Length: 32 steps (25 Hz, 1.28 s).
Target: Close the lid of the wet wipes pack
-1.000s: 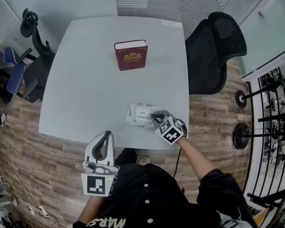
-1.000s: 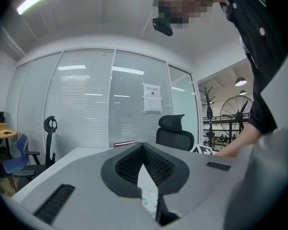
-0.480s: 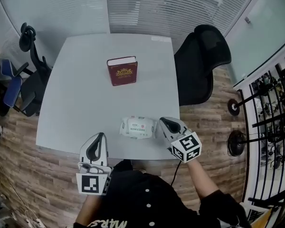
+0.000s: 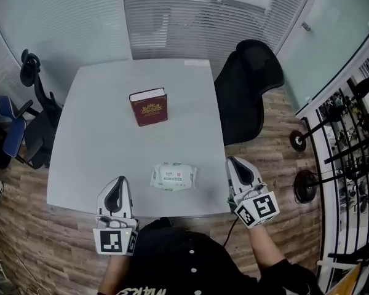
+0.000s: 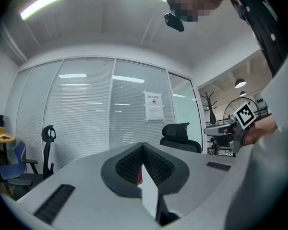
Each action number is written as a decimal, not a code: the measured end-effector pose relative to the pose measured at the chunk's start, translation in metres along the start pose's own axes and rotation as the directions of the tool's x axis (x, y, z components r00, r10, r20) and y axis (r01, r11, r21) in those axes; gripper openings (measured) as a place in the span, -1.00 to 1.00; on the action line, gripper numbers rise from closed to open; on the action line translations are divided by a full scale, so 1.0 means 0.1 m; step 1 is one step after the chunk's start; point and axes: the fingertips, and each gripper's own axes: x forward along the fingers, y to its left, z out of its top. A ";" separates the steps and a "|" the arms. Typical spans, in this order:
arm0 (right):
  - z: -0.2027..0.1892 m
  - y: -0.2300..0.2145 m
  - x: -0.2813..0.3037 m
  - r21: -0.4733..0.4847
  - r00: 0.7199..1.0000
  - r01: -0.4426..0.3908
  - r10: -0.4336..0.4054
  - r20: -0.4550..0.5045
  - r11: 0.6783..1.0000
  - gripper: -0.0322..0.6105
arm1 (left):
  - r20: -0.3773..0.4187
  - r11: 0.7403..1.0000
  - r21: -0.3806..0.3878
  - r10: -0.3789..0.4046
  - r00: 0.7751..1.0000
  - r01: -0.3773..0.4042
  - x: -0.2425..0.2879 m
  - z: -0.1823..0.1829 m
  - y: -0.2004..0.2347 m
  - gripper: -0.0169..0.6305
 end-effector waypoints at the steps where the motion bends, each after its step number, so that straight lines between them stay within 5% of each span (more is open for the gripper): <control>1: 0.04 -0.03 -0.04 -0.004 1.000 0.015 -0.015 0.015 1.000 -0.80 | 0.004 1.000 0.003 -0.003 1.000 0.003 0.01 0.01 -0.01 -0.91; 17: 0.35 -0.42 -0.61 -0.013 0.966 0.212 -0.208 0.151 0.977 -0.80 | 0.020 1.000 0.028 -0.009 1.000 0.008 0.14 0.05 -0.01 -0.91; 32: 0.28 -0.44 -0.54 0.000 0.968 0.224 -0.222 0.118 0.975 -0.81 | 0.014 0.999 0.048 0.004 1.000 -0.005 0.13 0.07 0.03 -0.91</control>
